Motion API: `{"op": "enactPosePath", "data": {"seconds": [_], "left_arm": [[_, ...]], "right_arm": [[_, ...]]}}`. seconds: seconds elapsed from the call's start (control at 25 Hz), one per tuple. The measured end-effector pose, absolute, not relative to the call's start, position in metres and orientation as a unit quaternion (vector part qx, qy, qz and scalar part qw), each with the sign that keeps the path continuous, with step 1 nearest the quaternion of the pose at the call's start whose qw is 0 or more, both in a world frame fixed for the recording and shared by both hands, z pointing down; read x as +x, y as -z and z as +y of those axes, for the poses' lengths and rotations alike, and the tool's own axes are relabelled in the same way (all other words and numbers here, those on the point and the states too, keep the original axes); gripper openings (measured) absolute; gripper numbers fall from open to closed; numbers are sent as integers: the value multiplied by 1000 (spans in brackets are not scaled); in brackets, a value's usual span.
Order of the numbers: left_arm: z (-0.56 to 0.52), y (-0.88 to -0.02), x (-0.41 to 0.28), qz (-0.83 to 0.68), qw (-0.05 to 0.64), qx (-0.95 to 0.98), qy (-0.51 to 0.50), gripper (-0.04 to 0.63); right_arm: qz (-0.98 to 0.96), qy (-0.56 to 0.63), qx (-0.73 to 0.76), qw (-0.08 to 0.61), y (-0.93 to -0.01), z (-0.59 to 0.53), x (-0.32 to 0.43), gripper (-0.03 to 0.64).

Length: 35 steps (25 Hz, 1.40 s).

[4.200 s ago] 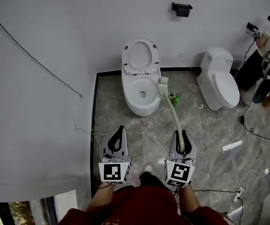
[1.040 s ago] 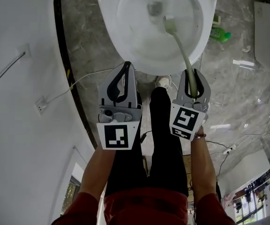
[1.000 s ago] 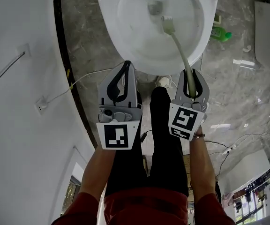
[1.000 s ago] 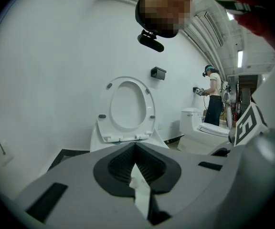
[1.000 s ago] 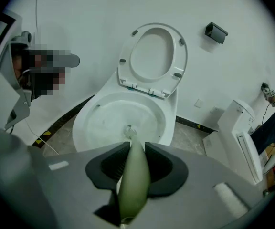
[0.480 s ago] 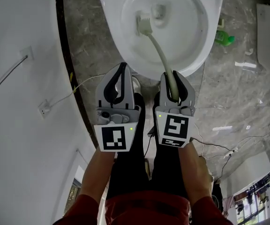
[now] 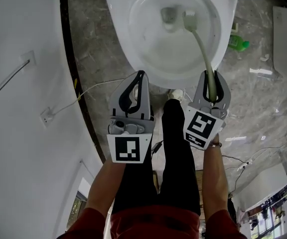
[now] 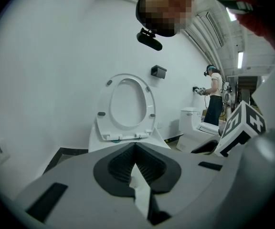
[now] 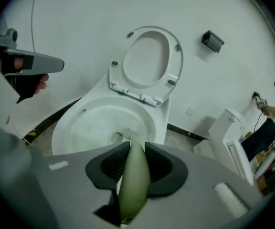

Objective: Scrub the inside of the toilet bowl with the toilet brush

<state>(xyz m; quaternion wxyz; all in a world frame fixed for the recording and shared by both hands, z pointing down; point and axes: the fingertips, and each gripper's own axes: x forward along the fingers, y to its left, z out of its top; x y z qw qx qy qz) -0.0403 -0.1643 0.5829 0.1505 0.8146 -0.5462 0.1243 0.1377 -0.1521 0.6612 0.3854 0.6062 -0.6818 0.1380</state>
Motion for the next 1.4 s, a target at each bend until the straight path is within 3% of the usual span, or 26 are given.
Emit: {"op": "enactPosePath", "data": {"seconds": [0.16, 0.32, 0.72, 1.08, 1.4], "left_arm": [[-165, -585, -38, -548, 152, 813, -124, 5], [-165, -586, -39, -551, 164, 809, -124, 5], [-165, -586, -49, -556, 164, 805, -126, 5], [-169, -586, -44, -551, 163, 809, -123, 5], [-167, -586, -32, -543, 168, 814, -119, 6]], "right_arm": [[-686, -124, 596, 398, -675, -155, 133, 110], [-687, -209, 584, 379, -716, -149, 117, 109], [-714, -330, 577, 219, -672, -160, 67, 110], [-694, -241, 582, 348, -719, -167, 106, 110], [-686, -90, 605, 394, -662, -172, 140, 109]]}}
